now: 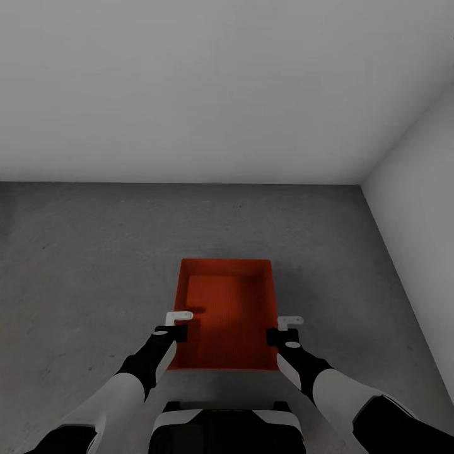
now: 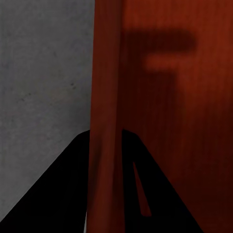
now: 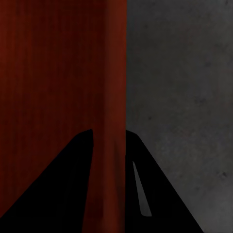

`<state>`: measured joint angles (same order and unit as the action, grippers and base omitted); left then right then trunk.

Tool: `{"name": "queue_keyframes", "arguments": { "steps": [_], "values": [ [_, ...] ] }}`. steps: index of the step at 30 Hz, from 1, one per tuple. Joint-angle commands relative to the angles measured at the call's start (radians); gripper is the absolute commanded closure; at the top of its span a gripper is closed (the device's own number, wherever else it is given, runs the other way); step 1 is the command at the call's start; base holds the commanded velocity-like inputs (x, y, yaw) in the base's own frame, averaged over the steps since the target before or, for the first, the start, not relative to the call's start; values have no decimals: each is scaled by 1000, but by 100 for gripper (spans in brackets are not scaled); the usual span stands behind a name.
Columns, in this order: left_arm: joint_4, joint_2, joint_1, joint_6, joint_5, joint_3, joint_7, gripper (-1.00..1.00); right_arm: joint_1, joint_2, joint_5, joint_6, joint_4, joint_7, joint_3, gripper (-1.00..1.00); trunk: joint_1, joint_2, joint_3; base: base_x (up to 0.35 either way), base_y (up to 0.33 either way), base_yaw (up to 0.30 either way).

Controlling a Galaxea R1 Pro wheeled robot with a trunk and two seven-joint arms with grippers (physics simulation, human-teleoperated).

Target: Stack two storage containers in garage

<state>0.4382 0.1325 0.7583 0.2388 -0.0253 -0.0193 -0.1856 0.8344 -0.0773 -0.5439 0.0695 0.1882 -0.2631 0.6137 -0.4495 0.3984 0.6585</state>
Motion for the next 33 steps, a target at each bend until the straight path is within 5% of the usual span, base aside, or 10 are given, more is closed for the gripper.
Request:
{"name": "queue_keyframes", "arguments": {
  "steps": [1,33],
  "values": [
    [-9,-44,-1,7,-1,4,-6,100,2,1,7,26,2,-1,-14,100,-1,2,1,0,0,0],
    [-8,-44,-1,7,-1,4,-6,100,2,-1,7,26,2,-1,-14,100,-1,2,13,0,0,0]
  ]
}}
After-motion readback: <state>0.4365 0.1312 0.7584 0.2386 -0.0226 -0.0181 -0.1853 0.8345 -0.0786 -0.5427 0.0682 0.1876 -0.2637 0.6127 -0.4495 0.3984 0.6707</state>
